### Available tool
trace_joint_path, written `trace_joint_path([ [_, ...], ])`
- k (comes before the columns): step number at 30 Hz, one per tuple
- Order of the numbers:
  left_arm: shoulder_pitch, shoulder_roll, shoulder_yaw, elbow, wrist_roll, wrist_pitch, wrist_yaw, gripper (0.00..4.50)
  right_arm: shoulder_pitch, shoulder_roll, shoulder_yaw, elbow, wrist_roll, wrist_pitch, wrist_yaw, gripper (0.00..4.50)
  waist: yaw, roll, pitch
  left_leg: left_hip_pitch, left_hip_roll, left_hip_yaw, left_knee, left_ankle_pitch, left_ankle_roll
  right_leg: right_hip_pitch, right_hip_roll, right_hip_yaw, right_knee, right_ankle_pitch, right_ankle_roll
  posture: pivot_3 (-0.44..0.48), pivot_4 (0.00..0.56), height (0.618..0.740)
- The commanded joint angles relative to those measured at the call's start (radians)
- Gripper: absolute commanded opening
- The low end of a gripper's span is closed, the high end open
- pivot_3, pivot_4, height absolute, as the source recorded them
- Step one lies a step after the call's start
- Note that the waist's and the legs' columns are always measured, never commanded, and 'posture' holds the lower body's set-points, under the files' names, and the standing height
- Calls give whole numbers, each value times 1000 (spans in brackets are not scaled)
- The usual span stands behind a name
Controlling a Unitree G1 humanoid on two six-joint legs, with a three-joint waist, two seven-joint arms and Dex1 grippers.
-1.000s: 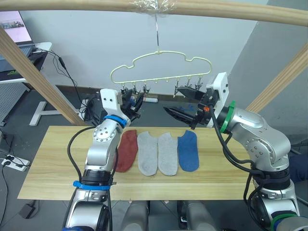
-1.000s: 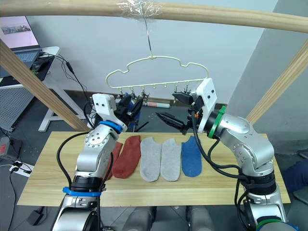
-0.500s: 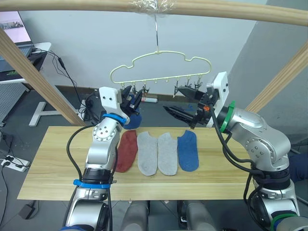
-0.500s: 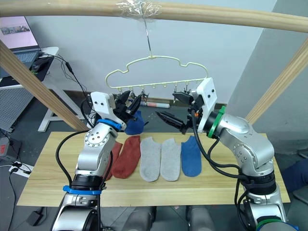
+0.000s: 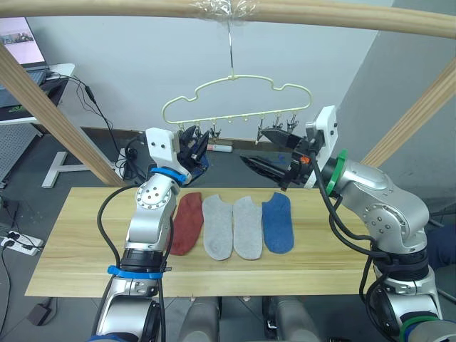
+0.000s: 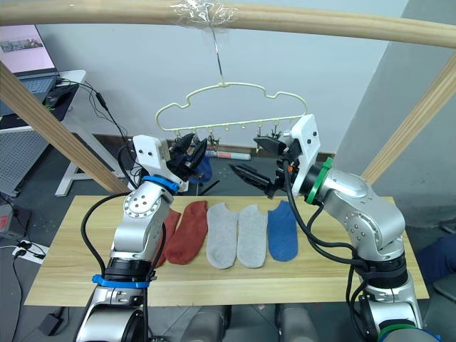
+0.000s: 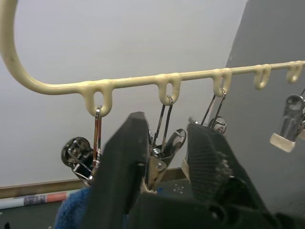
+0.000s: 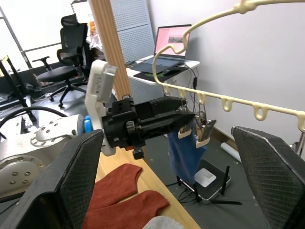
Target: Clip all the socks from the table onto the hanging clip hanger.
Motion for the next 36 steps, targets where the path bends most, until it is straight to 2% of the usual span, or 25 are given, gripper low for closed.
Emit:
trace_joint_path([
  [1,-20,-6,16,-16,-15,-24,-7,555,-12,-1,-17,-40,16,-10,-6,4500,-1,0,0,0,0,0,0,0,0,0,0,0,0,0,0,65,213,740],
  [3,-21,-6,16,-16,-15,-24,-8,17,-10,0,-16,-43,18,-8,-7,4500,-2,0,0,0,0,0,0,0,0,0,0,0,0,0,0,65,213,740],
  [17,-8,3,11,-29,-1,-7,-6,17,22,-17,-6,-30,-1,-24,8,4500,-5,0,0,0,0,0,0,0,1,0,0,0,0,1,0,71,216,740],
  [20,-7,-1,11,-31,3,-14,0,600,22,-17,-6,-29,-2,-24,7,4500,-5,0,0,0,0,0,0,0,1,0,0,0,0,1,0,69,216,740],
  [23,-11,-1,11,-27,6,-13,4,1459,23,-17,-6,-30,-2,-24,6,4500,-5,0,0,0,0,0,0,0,1,0,0,0,0,1,0,70,216,740],
  [36,25,11,-7,-33,57,-8,18,1459,23,-19,-7,-37,2,-19,3,4500,-5,0,0,0,0,0,1,1,1,0,0,0,0,1,0,66,212,740],
])
